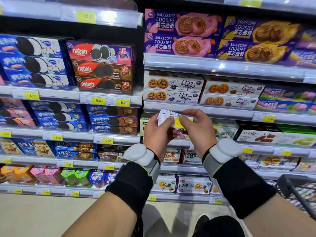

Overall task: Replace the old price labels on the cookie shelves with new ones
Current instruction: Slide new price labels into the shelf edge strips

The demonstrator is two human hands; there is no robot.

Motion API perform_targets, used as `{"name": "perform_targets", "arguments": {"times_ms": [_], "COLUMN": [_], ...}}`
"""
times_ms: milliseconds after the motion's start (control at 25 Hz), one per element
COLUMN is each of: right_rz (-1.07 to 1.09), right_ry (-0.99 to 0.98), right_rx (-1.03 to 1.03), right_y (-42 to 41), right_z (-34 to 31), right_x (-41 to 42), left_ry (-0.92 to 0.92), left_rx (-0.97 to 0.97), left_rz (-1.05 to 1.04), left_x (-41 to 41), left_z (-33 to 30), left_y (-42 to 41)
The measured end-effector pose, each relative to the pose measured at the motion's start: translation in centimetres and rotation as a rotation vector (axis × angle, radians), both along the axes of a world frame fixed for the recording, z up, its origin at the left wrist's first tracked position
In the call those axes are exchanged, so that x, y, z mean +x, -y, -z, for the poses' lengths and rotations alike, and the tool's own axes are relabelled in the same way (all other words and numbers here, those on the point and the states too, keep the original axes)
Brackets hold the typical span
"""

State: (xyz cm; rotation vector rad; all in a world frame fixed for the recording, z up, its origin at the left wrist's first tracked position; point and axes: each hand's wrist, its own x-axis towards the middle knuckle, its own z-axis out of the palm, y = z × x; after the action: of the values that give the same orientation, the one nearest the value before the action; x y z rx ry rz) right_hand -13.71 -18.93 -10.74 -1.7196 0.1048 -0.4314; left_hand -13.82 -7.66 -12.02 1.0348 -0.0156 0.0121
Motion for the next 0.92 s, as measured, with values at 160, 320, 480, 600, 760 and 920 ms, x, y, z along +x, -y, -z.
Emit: {"name": "perform_targets", "arguments": {"times_ms": [160,320,480,600,760,920], "right_rz": [-0.026,-0.062,-0.106,-0.106,0.002,0.06], "right_ry": [-0.046,-0.092,-0.131,-0.144,-0.069,0.015], "right_rx": [-0.059,-0.036,-0.039,-0.056,-0.107,-0.1], "right_y": [-0.7,-1.0,-1.6,-2.2,-2.4,-2.4], "right_z": [0.3,0.2,0.3,0.3,-0.1,-1.5], "right_x": [0.6,1.1,1.3,1.4,1.6,2.2], "left_ry": [-0.044,-0.019,0.016,0.019,-0.01,0.05], "left_rx": [-0.039,-0.085,-0.08,-0.027,-0.012,0.17], "left_rz": [-0.022,0.014,0.068,0.016,-0.044,-0.13], "left_x": [0.5,1.1,1.3,1.7,2.3,3.5], "left_z": [-0.1,0.0,0.1,0.0,0.0,-0.4], "left_y": [-0.3,-0.6,-0.5,-0.2,-0.2,-0.7]}}
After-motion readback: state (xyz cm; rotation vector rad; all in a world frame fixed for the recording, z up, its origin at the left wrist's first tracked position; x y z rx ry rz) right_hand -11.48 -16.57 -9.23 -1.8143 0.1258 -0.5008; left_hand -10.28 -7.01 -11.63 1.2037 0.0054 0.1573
